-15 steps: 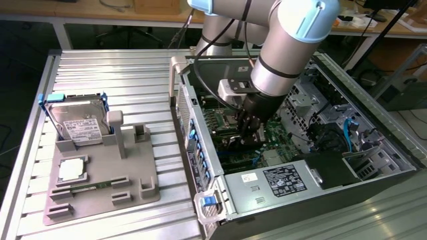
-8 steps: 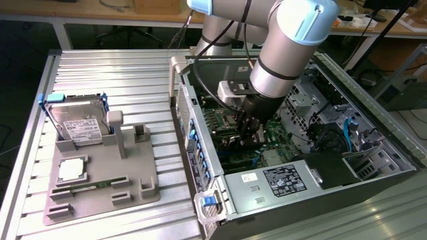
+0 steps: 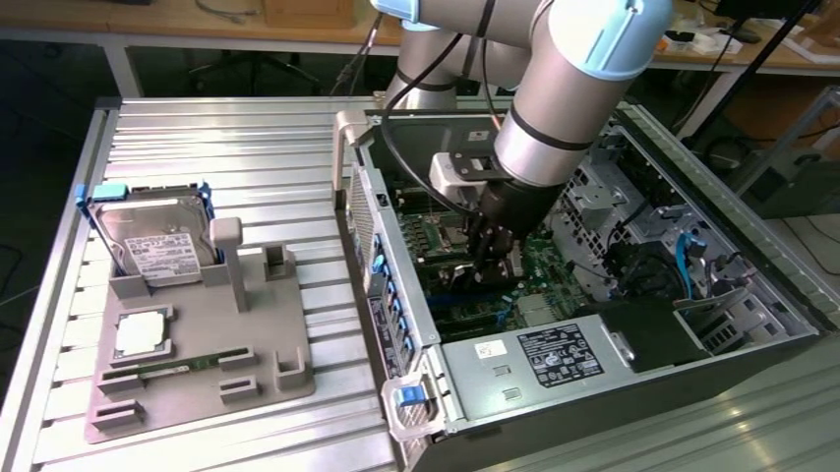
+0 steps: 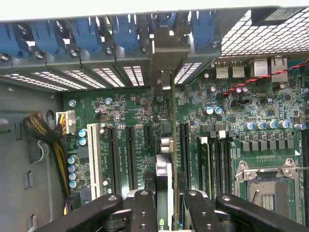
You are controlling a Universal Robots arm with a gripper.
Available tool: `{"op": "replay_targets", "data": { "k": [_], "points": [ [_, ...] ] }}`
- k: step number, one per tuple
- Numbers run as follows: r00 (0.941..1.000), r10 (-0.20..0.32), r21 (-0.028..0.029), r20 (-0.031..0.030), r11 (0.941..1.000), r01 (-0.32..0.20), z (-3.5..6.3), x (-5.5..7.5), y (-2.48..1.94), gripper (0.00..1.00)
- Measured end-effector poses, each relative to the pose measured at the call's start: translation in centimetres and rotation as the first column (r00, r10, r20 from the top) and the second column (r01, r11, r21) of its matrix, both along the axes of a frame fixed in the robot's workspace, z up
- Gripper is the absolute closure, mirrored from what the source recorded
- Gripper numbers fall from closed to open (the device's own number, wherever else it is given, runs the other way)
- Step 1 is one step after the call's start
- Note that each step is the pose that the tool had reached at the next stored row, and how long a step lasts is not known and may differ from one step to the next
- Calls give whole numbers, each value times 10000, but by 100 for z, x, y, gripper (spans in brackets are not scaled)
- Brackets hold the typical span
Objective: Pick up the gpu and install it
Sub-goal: 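Insert the gpu into the slot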
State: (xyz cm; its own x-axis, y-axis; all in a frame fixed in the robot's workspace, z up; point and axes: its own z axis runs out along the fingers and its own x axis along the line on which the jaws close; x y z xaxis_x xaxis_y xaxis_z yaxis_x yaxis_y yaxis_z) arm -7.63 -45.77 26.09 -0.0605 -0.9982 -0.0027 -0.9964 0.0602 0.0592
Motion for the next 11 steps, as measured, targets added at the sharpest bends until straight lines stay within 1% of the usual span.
{"op": "replay_targets", "data": {
  "k": [8,10,11],
  "points": [
    [10000,0,0,0,10000,0,0,0,0,73],
    [10000,6,-2,-1,10000,-6,0,1,4,73],
    [10000,11,-1,-1,10000,-11,-1,1,12,73]
  ]
}}
